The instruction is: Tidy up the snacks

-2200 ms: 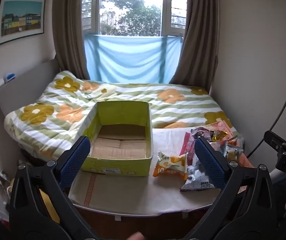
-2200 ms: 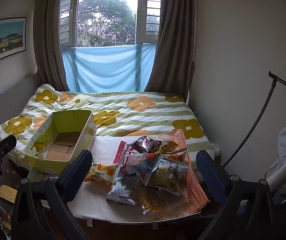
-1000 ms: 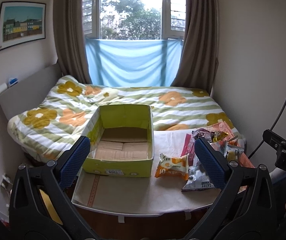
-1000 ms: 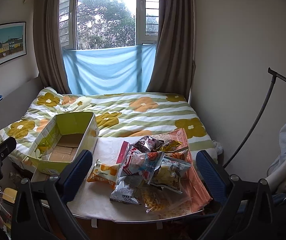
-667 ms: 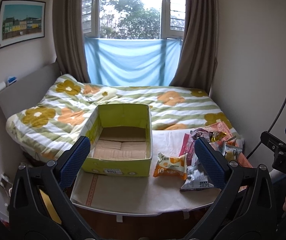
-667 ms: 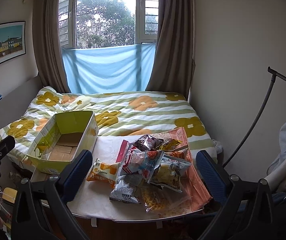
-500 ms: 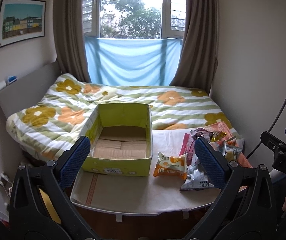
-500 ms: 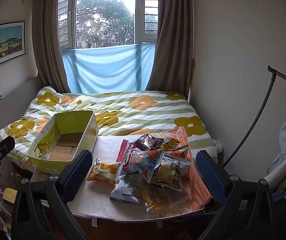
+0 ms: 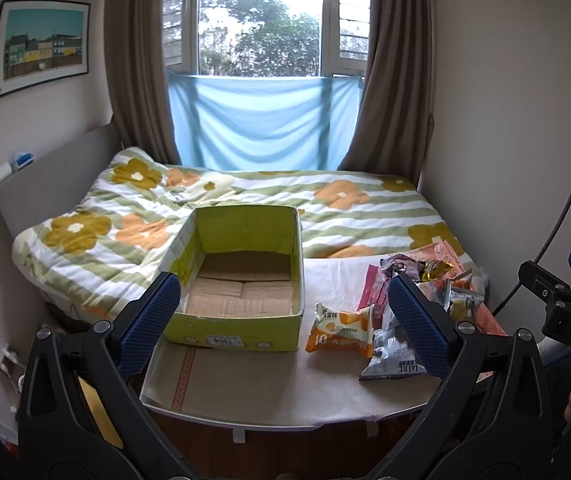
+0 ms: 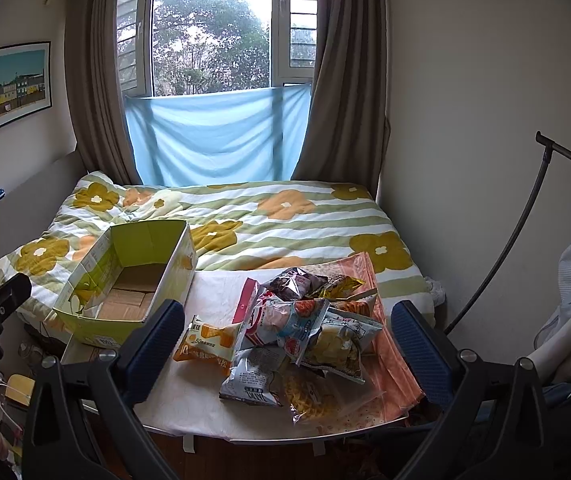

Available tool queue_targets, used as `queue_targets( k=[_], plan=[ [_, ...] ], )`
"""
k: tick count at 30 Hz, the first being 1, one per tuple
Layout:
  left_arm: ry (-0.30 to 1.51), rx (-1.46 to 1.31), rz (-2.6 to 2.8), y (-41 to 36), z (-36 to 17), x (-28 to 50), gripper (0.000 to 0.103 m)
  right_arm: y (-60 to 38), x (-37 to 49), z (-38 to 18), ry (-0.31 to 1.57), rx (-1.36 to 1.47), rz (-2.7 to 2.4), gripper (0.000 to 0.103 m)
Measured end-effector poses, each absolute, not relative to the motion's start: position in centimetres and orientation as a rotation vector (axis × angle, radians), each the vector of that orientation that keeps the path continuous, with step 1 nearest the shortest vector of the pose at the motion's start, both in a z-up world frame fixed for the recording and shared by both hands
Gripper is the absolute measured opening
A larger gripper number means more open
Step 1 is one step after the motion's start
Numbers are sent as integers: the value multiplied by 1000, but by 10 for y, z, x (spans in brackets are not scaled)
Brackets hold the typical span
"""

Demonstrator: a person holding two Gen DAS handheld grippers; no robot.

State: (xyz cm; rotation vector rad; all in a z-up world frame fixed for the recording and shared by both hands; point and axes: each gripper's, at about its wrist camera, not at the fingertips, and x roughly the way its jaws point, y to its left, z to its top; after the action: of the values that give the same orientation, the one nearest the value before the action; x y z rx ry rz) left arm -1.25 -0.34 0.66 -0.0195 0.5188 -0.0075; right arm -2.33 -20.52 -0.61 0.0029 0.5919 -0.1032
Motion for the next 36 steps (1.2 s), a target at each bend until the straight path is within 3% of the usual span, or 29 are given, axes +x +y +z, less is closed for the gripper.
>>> queue_targets(
  k=[36],
  plan=[
    [539,-7,-24,-6,4,-5,103,-209,-19,-16,616,38,-102,103]
  ],
)
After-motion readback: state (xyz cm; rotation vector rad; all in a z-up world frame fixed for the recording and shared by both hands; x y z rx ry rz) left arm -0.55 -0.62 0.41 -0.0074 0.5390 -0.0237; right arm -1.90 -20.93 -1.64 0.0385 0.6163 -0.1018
